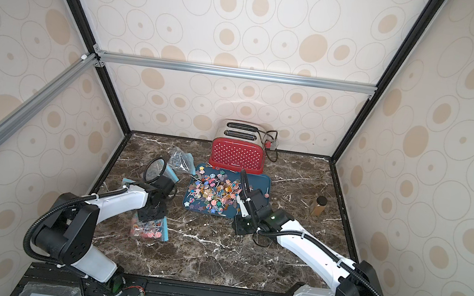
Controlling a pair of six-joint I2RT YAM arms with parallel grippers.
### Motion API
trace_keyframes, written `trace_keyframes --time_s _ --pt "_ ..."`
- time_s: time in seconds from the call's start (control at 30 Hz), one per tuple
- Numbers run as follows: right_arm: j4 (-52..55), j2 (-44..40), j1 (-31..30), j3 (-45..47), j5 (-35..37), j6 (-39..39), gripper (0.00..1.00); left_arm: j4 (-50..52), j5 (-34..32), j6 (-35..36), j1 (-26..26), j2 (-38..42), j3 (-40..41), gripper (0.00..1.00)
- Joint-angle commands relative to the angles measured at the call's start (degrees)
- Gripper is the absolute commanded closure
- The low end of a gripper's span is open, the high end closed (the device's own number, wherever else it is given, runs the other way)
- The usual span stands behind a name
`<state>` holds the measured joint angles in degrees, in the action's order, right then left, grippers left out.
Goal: Pour candies out of the ziploc bag
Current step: Adjust the ziploc bag at the center of the board.
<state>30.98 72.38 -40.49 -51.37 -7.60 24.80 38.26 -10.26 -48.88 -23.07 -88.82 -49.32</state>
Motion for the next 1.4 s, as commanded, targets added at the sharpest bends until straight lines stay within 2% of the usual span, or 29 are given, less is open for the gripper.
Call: trace_keyframes --time_s 0.0,0.1,0.17,0.27,0.37,0.47,0.63,0.73,0.83,0.9,0.97,1.17,1.37 --pt "2.4 0.54 -0.26 -2.38 1.72 1.08 0.7 -0.47 6.98 5.06 -3.82 2.04 -1.92 0.62" --pt "3.1 1.31 -0.21 -3.16 1.92 1.8 0.7 2.9 5.52 6.5 -4.33 4.96 -1.91 0.62" --pt "3.41 1.7 -0.28 -3.62 1.95 2.15 0.7 8.71 -1.2 6.19 -4.3 7.06 -2.84 0.62" --pt "3.63 2.15 -0.24 -4.12 1.88 2.57 0.7 20.39 -14.83 2.99 -4.3 8.6 -6.23 0.6" --pt "3.81 2.33 -0.24 -4.52 1.73 2.94 0.7 26.72 -20.48 0.36 -4.32 8.57 -9.58 0.6" --pt "4.65 1.74 -0.22 -4.75 2.63 2.93 0.7 24.98 -17.78 1.72 -5.62 9.13 -10.83 0.61" --pt "7.3 -0.34 0.54 -4.53 6.36 2.82 0.7 21.1 -9.75 6.21 -13.64 9.64 -12.57 0.7" --pt "7.93 -1.44 2.9 -3.79 5.76 2.65 0.7 20.66 -6.72 5.95 -18.25 8.89 -12.87 0.77" --pt "8.05 -2.62 5.39 -2.74 4.81 2.28 0.7 17.84 -1.79 3.59 -21.01 7.75 -10.82 0.78" --pt "8.09 -3.48 6.48 -2.01 4.18 2.01 0.7 15.39 0.3 1.24 -21.55 6.77 -8.26 0.77" --pt "8.09 -3.95 7.03 -1.51 3.86 1.84 0.7 14.17 -0.41 -1.32 -21.54 5.49 -6.33 0.75" --pt "7.87 -4.06 7.27 -0.66 3.22 1.74 0.7 10.5 -1.78 -5.15 -21.52 1.33 -4.29 0.55" --pt "7.27 -3.66 7.42 -0.33 2.76 1.92 0.7 9.22 -1.14 -5.71 -21.5 -3.22 -4.49 0.52"
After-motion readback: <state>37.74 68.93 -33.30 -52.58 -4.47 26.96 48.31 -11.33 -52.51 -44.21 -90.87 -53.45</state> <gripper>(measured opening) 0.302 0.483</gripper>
